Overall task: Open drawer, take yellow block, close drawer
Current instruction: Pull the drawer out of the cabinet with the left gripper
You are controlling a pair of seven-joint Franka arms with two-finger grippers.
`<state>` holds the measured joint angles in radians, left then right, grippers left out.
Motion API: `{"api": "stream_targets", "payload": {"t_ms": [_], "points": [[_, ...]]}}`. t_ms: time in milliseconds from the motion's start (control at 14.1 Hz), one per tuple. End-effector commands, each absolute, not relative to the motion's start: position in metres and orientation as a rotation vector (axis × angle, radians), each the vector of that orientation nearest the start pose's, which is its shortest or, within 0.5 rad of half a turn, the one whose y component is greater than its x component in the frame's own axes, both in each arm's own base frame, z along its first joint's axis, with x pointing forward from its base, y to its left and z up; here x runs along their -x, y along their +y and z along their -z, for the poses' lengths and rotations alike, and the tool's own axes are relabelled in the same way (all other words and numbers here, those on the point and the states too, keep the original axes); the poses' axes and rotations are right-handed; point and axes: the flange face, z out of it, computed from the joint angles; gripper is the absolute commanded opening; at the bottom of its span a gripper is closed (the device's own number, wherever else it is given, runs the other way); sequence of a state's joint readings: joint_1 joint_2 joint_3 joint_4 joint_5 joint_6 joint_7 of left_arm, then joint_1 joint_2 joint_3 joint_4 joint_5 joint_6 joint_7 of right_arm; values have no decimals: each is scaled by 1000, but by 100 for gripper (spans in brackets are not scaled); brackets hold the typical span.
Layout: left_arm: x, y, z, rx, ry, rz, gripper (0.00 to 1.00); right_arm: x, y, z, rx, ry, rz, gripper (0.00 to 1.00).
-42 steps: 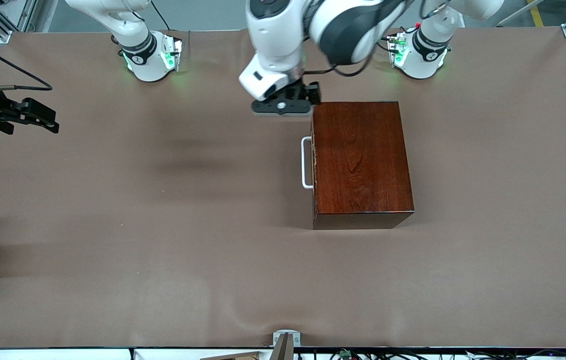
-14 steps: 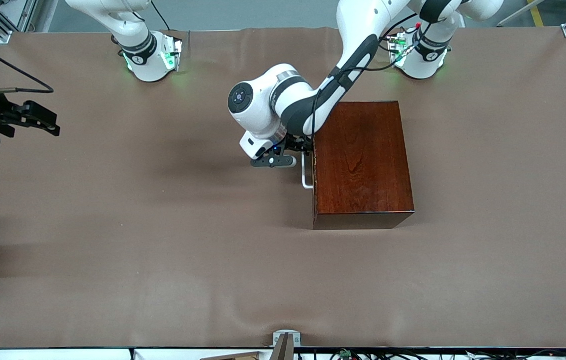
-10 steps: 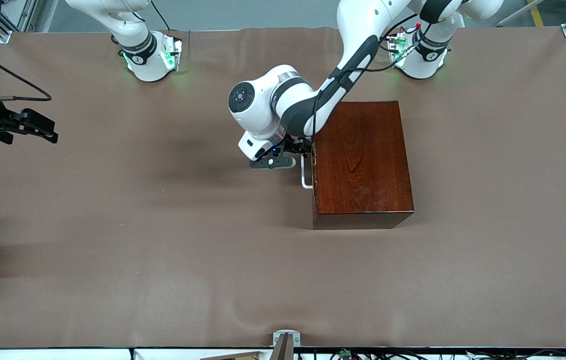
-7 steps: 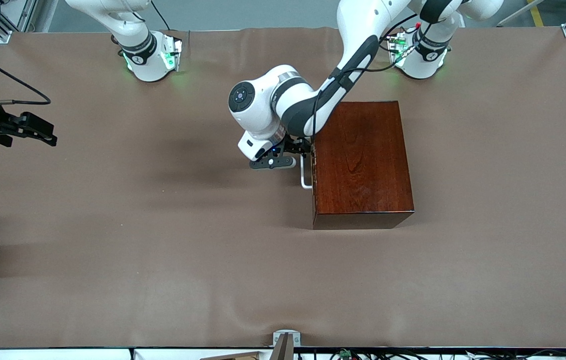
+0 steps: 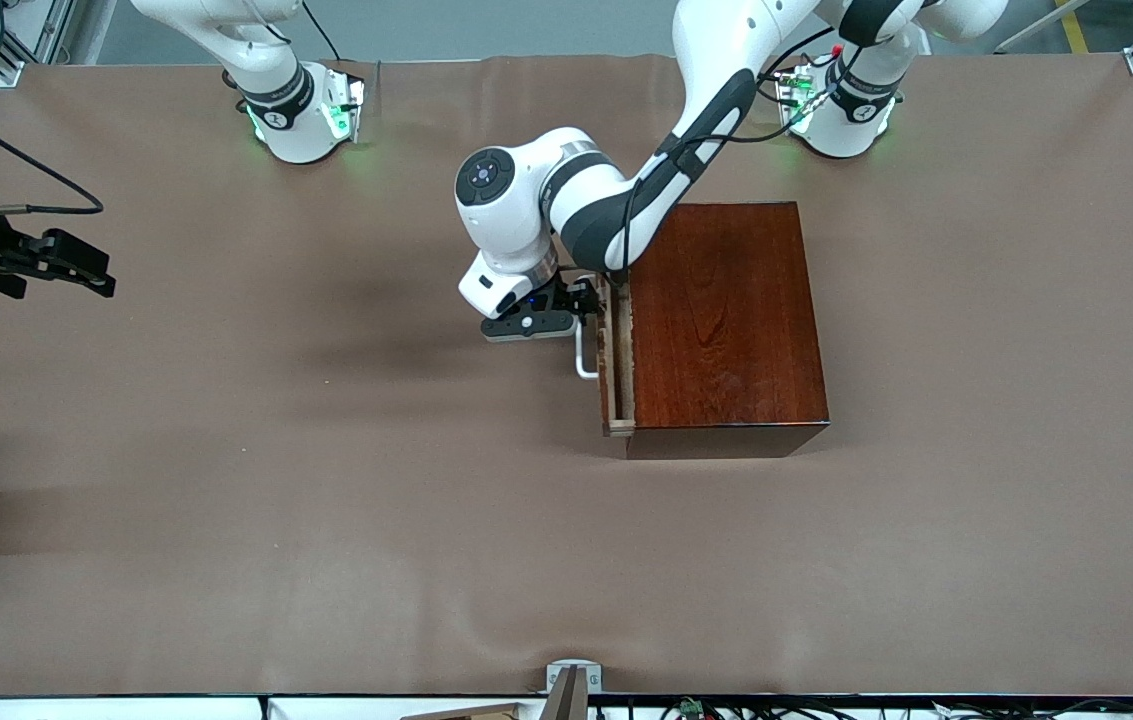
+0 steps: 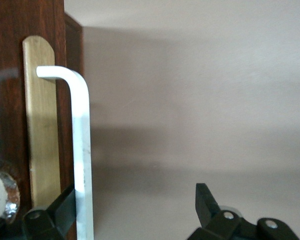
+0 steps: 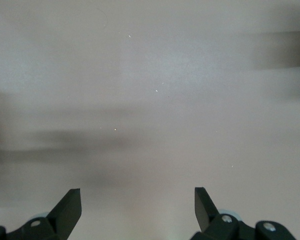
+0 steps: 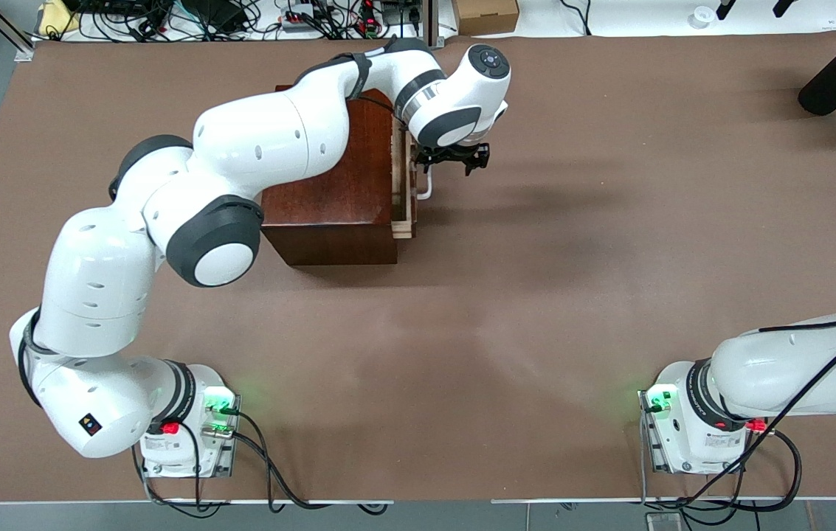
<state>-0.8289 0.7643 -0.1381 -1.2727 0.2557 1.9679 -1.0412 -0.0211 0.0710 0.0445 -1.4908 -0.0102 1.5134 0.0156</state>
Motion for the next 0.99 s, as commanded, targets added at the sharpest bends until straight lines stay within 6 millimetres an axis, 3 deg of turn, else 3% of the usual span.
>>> {"api": "stream_targets", "payload": {"t_ms": [0,920], "points": [[-451,-600,-292,3072,-23,176,100,-569,10,-620,3137,0,-72,100],[-442,-627,-300,3224,-29,251,100,-571,13,-620,3135,-5,-58,100]]}}
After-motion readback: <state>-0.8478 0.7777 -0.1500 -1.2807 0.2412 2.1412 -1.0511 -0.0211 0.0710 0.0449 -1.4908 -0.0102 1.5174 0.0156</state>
